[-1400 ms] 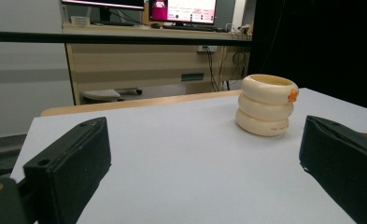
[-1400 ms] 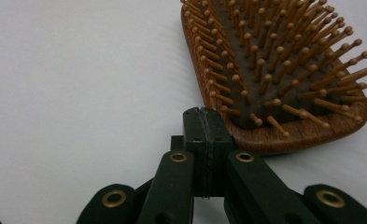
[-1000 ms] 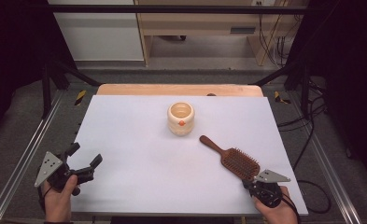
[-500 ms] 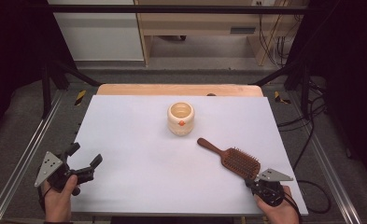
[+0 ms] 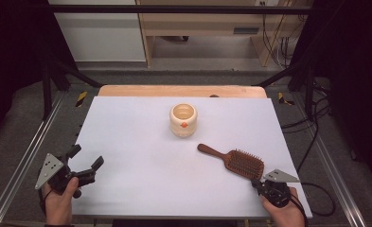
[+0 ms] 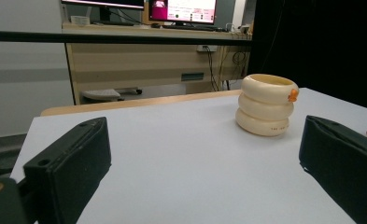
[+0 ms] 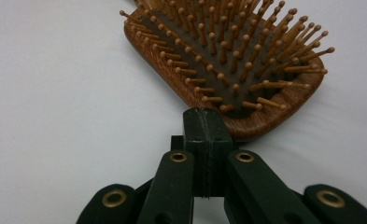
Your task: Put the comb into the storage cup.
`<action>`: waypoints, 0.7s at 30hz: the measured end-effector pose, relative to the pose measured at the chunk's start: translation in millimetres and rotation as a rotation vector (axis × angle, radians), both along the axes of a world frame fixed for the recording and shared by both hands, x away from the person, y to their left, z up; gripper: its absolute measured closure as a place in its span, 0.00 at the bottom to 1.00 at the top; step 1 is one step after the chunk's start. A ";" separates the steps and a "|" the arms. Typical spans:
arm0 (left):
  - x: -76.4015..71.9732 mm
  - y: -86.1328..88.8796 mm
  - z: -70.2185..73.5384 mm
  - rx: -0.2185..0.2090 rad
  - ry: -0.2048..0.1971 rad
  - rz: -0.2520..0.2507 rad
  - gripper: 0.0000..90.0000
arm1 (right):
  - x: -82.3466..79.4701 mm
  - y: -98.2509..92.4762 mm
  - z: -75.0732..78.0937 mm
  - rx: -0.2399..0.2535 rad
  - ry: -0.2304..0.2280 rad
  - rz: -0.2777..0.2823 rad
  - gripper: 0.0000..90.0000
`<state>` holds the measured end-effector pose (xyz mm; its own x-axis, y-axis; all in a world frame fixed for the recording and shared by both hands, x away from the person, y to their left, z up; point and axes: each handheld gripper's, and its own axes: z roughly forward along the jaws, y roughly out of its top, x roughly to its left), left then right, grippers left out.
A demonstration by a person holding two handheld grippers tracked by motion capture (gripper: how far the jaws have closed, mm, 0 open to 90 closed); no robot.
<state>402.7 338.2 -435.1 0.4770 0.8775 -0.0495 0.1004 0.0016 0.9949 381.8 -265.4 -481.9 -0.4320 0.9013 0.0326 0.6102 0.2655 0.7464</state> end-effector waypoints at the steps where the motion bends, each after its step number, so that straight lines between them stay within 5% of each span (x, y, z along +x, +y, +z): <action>1: 0.0 0.0 0.0 0.000 0.000 0.000 0.02 | 0.2 -0.4 0.1 0.001 0.001 -0.005 1.00; 21: 0.6 -0.9 -0.4 0.003 0.003 -0.002 0.02 | 12.1 -11.1 -0.1 -0.005 -0.017 -0.064 1.00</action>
<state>403.3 337.3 -435.5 0.4790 0.8765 -0.0481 0.1030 -0.0017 0.9947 393.9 -276.5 -481.9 -0.3742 0.9271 0.0214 0.6131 0.2300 0.7558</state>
